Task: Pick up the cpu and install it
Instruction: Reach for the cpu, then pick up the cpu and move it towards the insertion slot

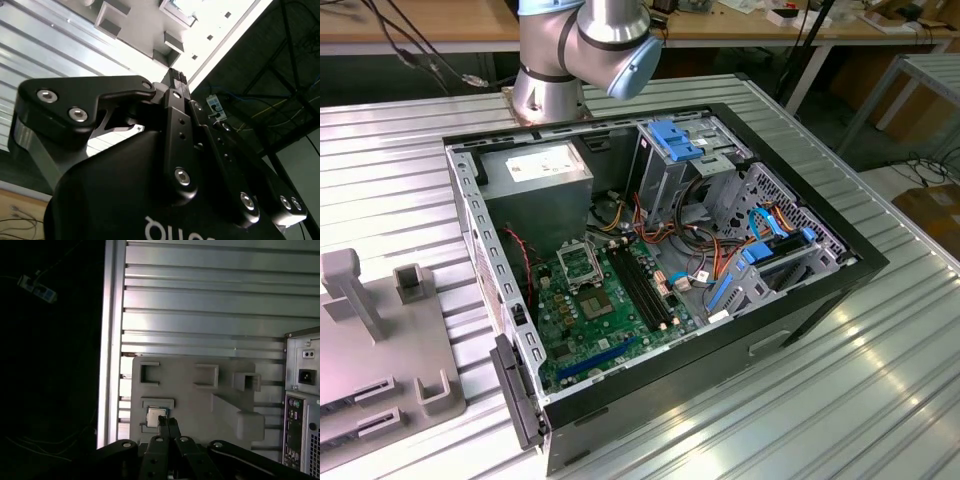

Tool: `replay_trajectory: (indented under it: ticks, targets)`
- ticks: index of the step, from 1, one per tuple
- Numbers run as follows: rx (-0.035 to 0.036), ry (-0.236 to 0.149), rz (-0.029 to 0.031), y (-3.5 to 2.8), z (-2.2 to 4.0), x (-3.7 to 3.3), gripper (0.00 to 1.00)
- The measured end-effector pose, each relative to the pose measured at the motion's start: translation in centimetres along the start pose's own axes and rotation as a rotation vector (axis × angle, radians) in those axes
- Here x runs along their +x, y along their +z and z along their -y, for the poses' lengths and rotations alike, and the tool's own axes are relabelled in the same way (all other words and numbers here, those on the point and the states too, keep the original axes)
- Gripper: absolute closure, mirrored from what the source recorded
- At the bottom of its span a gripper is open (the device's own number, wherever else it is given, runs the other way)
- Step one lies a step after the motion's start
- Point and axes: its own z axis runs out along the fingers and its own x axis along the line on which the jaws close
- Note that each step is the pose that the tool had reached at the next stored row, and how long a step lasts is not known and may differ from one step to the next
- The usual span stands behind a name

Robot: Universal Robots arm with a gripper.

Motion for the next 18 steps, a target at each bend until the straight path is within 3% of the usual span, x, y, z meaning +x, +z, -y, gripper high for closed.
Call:
replay_trajectory:
  ticks: [14, 16, 18]
  targets:
    - [0.0, -0.001, 0.0, 0.0, 0.0, 0.01, 0.89]
    - [0.0, -0.001, 0.0, 0.0, 0.0, 0.01, 0.76]
    - [0.0, -0.001, 0.0, 0.0, 0.0, 0.01, 0.76]
